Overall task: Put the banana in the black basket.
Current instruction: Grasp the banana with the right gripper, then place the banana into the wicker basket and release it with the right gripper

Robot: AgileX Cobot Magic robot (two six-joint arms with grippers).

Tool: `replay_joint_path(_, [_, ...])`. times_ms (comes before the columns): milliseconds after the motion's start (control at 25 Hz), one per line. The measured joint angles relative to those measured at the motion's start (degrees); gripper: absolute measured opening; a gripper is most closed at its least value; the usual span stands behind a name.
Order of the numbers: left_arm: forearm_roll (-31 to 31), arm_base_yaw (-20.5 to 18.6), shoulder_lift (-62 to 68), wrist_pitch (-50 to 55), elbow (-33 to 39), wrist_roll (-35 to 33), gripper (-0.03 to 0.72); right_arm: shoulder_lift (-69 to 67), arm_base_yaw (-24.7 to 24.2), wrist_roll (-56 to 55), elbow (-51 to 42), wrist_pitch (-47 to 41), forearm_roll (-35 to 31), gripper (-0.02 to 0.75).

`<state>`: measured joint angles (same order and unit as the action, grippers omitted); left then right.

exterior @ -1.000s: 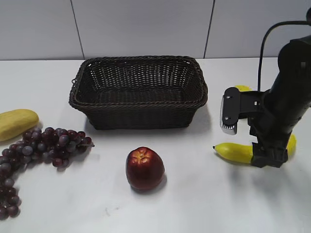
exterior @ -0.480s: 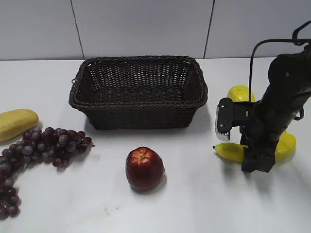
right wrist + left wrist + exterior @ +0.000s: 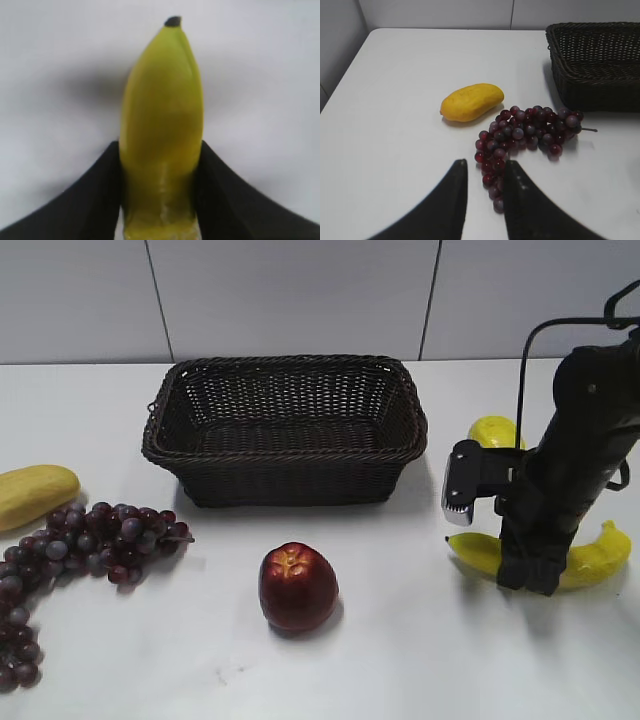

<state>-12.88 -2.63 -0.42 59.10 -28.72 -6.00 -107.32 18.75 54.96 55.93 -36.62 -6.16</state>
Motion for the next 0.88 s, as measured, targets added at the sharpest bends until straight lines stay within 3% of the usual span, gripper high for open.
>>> replay_joint_path(200, [0.0, 0.0, 0.0, 0.0, 0.0, 0.0, 0.237, 10.94, 0.0, 1.12, 1.95, -0.53, -0.02, 0.31])
replay_joint_path(400, [0.0, 0.0, 0.0, 0.0, 0.0, 0.0, 0.237, 15.25, 2.73, 5.84, 14.54, 0.1, -1.22, 0.31])
replay_joint_path(600, [0.0, 0.0, 0.0, 0.0, 0.0, 0.0, 0.237, 5.41, 8.41, 6.19, 33.74, -1.92, -6.97, 0.31])
replay_joint_path(880, [0.0, 0.0, 0.0, 0.0, 0.0, 0.0, 0.237, -16.2, 14.47, 4.32, 55.31, -6.89, -8.63, 0.31])
